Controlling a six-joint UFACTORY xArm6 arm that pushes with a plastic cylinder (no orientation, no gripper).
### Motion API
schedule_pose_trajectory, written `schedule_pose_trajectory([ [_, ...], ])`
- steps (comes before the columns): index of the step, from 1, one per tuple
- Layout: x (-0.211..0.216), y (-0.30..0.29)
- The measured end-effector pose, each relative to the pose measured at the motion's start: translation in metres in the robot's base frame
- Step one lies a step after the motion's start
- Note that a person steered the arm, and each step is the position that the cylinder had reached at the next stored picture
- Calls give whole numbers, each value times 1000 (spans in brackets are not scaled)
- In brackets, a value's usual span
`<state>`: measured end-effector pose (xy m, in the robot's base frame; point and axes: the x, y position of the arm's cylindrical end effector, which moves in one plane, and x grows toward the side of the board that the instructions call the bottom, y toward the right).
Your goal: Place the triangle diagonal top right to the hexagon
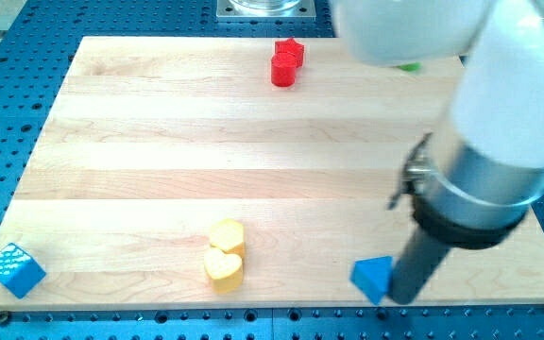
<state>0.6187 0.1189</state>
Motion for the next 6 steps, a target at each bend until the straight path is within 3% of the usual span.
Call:
schedule_pose_trajectory([
  [3, -16, -111],
  [4, -61, -111],
  [5, -79, -107],
  [6, -68, -114],
])
